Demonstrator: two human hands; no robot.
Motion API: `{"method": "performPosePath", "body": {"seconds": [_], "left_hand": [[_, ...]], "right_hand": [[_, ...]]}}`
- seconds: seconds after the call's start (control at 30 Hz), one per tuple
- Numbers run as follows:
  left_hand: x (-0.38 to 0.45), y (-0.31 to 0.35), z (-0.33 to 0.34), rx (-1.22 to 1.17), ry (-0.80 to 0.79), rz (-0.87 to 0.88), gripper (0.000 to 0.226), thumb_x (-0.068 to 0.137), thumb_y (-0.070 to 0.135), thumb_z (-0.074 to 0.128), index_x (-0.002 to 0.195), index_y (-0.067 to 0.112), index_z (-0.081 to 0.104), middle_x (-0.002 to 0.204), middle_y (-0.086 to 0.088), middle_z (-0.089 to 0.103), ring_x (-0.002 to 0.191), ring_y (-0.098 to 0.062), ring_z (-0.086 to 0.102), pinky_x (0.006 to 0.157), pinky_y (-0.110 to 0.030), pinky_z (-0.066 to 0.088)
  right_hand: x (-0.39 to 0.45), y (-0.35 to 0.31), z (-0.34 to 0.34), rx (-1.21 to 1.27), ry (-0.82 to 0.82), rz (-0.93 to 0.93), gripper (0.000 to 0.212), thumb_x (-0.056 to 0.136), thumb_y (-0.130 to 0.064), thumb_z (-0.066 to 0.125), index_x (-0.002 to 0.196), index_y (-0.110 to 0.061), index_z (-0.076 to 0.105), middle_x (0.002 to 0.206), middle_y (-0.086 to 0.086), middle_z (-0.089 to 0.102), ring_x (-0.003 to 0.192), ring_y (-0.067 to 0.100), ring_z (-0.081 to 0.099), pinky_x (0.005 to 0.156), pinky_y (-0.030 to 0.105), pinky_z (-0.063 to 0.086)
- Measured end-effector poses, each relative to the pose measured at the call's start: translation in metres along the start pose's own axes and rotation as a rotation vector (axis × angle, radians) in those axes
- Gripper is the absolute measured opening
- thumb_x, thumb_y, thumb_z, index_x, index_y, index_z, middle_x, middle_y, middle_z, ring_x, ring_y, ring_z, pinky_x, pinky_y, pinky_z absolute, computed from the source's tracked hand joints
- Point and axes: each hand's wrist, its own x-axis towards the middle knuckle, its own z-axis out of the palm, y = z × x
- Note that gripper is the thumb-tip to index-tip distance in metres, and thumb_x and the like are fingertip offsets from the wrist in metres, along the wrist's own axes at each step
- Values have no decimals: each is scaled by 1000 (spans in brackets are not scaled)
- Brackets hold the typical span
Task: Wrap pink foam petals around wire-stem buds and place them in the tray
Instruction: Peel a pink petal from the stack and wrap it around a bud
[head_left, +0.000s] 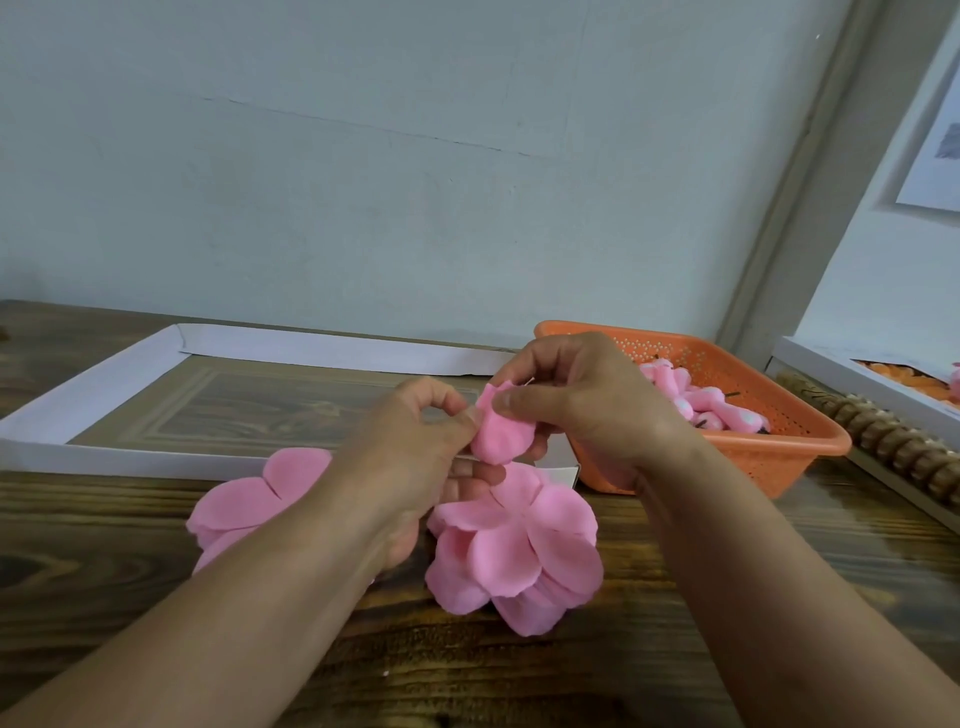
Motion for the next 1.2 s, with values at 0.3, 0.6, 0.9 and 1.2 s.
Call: {"method": "performPosePath", "body": {"seconds": [0.3, 0.6, 0.9, 1.2], "left_hand": [[0, 2, -2, -88, -69, -35, 4, 90, 12, 60, 91, 15, 62, 73, -7, 74, 60, -16, 69, 48, -22, 53], [0, 0, -4, -151, -144, -112, 12, 84, 10, 64, 93, 15, 57, 76, -12, 74, 68, -24, 73, 45, -23, 51], [5, 3, -10, -332, -222, -202, 24, 88, 8, 57, 112, 5, 57, 74, -12, 72, 62, -20, 71, 47, -21, 54], [8, 8, -14, -397, -229, -255, 41, 62, 9, 63, 102, 2, 62, 71, -15, 71, 55, -19, 70, 44, -21, 53]], "right_hand": [[-1, -3, 0, 50, 99, 30, 22, 79, 13, 60, 64, -3, 61, 60, 15, 63, 39, 19, 53, 37, 20, 42], [-1, -4, 4, 73, 104, 89, 19, 79, 13, 60, 66, -1, 60, 68, 20, 63, 40, 17, 56, 37, 19, 42], [-2, -6, -10, 323, -39, 103, 15, 84, 0, 52, 86, 3, 67, 65, 11, 59, 54, 16, 55, 44, 24, 47], [-10, -11, -26, 99, -263, -79, 37, 72, 28, 54, 95, -1, 55, 81, 4, 64, 74, 17, 61, 65, 26, 53]]}}
